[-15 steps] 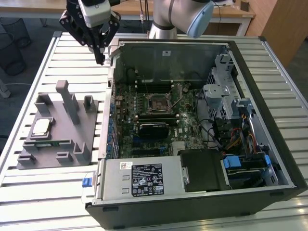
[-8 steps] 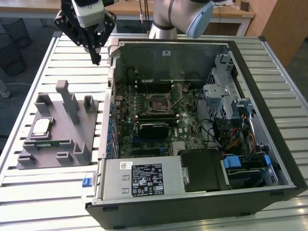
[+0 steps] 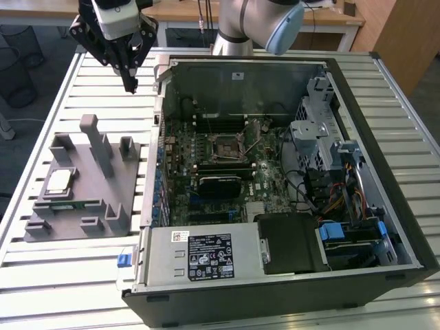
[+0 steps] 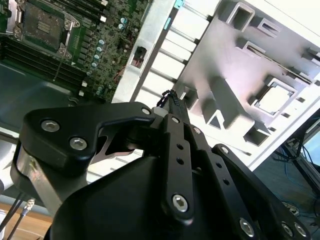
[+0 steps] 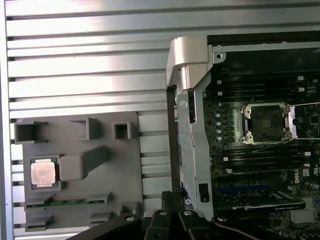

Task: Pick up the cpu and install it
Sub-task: 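Reach for the cpu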

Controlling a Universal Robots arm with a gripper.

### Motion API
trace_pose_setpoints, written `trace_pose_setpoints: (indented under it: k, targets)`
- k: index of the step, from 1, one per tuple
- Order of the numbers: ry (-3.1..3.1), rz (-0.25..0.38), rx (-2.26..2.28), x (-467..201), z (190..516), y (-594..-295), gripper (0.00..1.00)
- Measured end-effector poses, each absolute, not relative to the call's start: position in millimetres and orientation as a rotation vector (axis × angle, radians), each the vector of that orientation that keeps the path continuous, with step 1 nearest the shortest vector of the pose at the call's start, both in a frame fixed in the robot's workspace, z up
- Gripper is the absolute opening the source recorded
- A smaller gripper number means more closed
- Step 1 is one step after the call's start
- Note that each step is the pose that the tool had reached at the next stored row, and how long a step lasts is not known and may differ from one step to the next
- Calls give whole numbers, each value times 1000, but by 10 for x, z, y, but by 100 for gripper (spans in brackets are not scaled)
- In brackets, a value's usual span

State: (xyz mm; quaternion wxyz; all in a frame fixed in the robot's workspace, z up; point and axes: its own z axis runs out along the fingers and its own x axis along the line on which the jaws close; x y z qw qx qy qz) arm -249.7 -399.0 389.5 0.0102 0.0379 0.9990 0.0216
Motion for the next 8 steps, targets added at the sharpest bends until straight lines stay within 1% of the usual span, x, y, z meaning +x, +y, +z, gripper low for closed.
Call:
trace_pose_setpoints:
  k: [8]
  targets:
    - [3119, 67, 118, -2607, 3892, -3989, 11]
